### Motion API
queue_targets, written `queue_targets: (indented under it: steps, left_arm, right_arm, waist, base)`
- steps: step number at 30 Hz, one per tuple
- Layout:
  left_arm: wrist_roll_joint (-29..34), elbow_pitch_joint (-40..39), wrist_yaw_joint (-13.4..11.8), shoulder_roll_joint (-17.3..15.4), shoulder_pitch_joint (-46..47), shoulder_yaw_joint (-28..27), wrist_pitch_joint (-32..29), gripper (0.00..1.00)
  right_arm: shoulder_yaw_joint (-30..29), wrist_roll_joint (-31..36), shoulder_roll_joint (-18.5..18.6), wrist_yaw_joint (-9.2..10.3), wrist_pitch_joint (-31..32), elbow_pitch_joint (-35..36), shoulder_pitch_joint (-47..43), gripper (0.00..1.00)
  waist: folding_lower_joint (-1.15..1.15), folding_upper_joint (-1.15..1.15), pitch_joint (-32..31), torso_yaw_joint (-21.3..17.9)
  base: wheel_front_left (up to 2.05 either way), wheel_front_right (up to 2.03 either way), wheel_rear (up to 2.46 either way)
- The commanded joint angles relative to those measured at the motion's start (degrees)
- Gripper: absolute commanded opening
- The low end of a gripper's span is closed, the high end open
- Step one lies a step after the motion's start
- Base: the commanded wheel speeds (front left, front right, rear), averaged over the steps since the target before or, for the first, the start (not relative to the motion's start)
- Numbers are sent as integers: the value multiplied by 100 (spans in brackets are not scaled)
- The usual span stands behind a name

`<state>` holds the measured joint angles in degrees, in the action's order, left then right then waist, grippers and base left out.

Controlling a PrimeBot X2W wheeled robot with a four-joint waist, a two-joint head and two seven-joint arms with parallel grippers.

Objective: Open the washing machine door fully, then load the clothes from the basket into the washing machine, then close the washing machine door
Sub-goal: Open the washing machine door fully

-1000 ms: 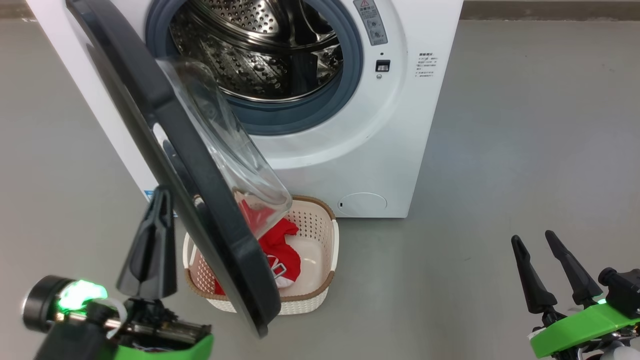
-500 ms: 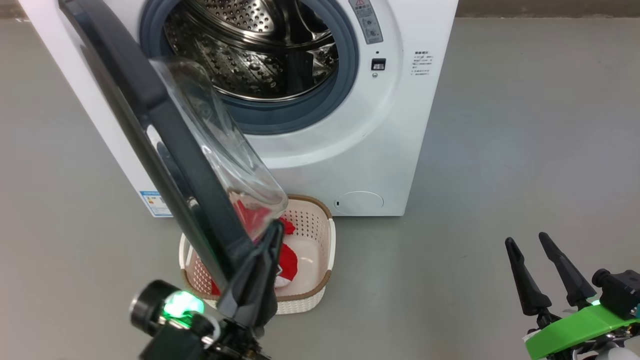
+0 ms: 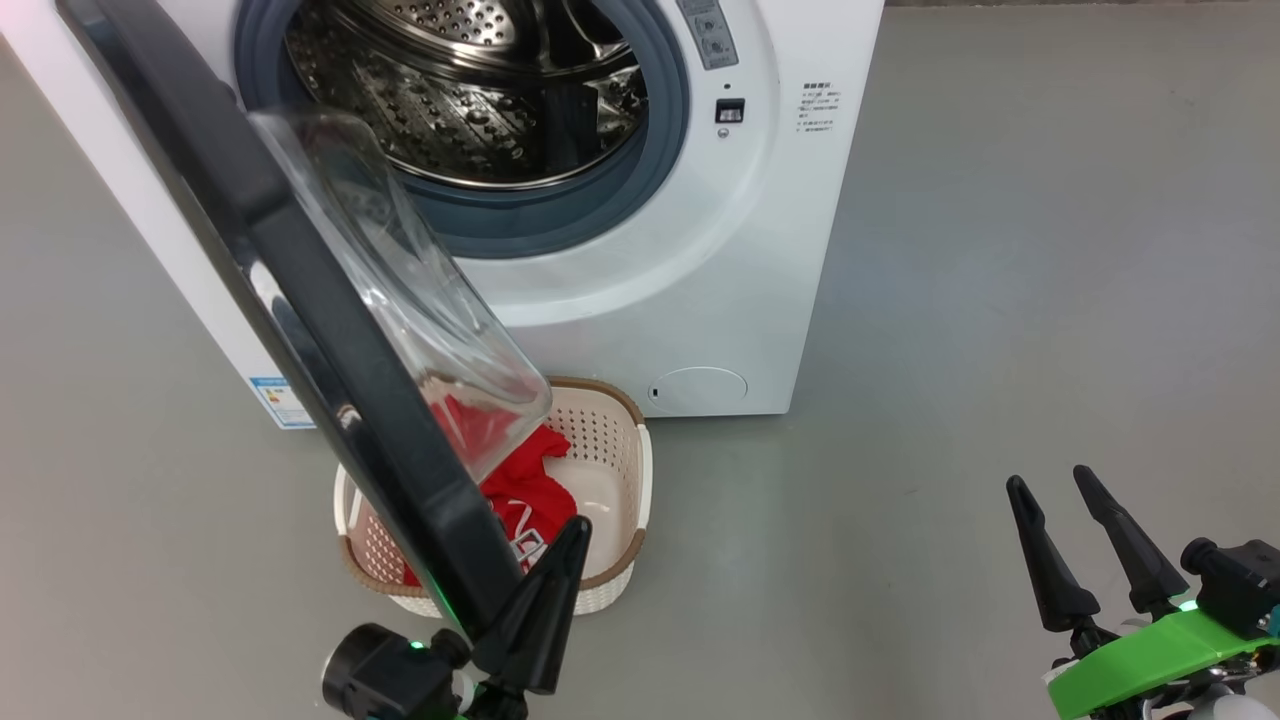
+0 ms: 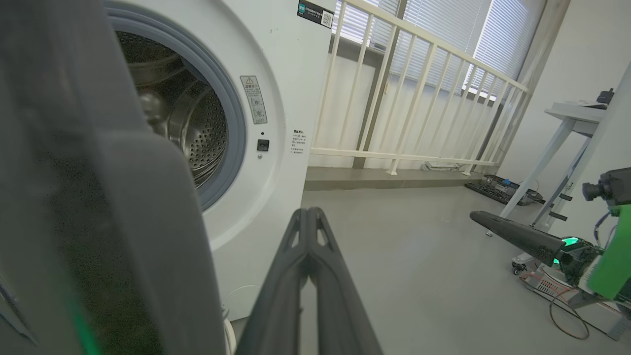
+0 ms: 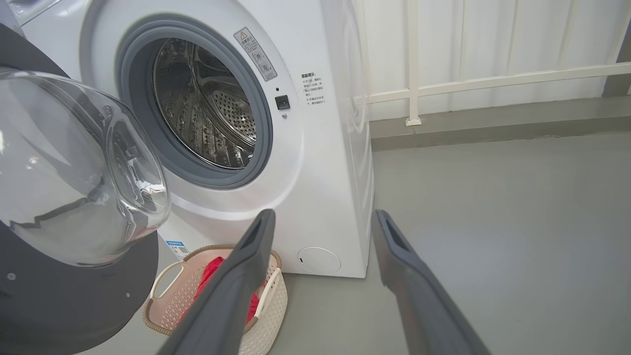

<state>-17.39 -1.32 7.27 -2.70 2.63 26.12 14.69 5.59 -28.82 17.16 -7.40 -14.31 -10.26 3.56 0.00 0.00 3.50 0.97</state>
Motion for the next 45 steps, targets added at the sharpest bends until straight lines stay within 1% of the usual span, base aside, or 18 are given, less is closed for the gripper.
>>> queue_targets:
  steps: [1,6,14,31,40,45]
  left_arm:
    - [-93,2,-32,-18,246,-188,31,0]
    - [-216,270,-77,-18,344,-239,31,0]
    - [-321,457,-145,-18,426,-353,31,0]
    - [-199,458,-158,-18,297,-672,31,0]
    - [-162,429,-166,-18,215,-926,31,0]
    - [-160,366,-214,-18,175,-1084,31,0]
  right_arm:
    - [116,-24,94,-9,-69,121,183,100]
    - [90,-20,81,-9,-69,123,204,100]
    - [47,-22,58,-9,-69,112,198,100]
    - [66,-24,35,-9,-69,94,182,100]
    - [69,-35,51,-9,-69,96,176,100]
    - [68,-31,63,-9,-69,108,186,100]
  waist:
    - [0,0,38,-23]
    - [0,0,81,-28]
    - [0,0,96,43]
    - [0,0,97,682]
    - [0,0,139,945]
    - [0,0,199,1081]
  base:
    - [0,0,0]
    - [0,0,0]
    - [0,0,0]
    - [0,0,0]
    - [0,0,0]
    - [0,0,0]
